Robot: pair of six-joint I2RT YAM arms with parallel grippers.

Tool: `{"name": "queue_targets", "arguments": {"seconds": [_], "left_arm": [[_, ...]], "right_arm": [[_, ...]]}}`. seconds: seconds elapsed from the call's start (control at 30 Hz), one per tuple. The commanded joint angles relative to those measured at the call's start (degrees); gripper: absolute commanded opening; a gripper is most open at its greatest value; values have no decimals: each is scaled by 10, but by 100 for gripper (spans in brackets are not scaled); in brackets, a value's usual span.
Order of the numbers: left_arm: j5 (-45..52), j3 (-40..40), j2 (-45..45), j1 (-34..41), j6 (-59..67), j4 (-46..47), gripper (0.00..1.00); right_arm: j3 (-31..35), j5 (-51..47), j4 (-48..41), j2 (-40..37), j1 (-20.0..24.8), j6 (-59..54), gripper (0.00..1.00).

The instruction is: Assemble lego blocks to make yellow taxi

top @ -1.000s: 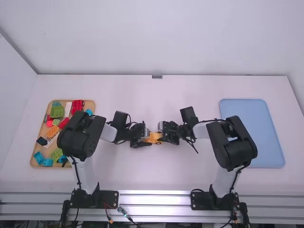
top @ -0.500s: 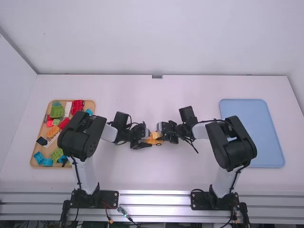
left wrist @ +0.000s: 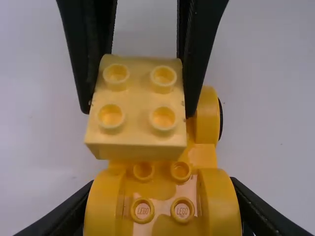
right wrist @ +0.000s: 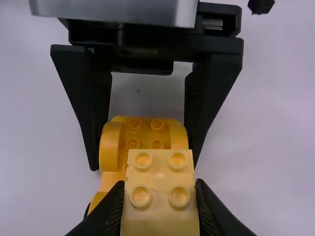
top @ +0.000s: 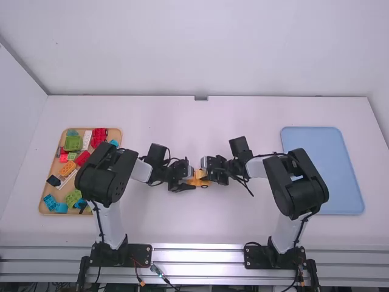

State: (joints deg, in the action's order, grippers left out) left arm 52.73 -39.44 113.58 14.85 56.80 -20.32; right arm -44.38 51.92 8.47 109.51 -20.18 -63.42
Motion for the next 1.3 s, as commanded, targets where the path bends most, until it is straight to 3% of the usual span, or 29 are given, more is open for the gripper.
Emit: {"name": "queue_targets", "arguments": {"seconds": [0.0, 0.37, 0.67, 1.0, 1.27], "left_arm": [[-17, -4, 8, 2, -5, 6, 55], [-42, -5, 8, 2, -20, 2, 53], [-41, -11, 8, 0, -26, 4, 54], [-41, -7, 8, 2, -15, 4, 54], [-41, -4, 8, 2, -15, 16, 54]], "right_arm": [[2, 7, -9, 7, 1, 3, 15], [2, 50, -20, 7, 35, -10, 15], [3, 47, -43, 7, 30, -26, 13], [41, 38, 47, 7, 29, 19, 12], [42, 36, 48, 7, 24, 19, 12]]}}
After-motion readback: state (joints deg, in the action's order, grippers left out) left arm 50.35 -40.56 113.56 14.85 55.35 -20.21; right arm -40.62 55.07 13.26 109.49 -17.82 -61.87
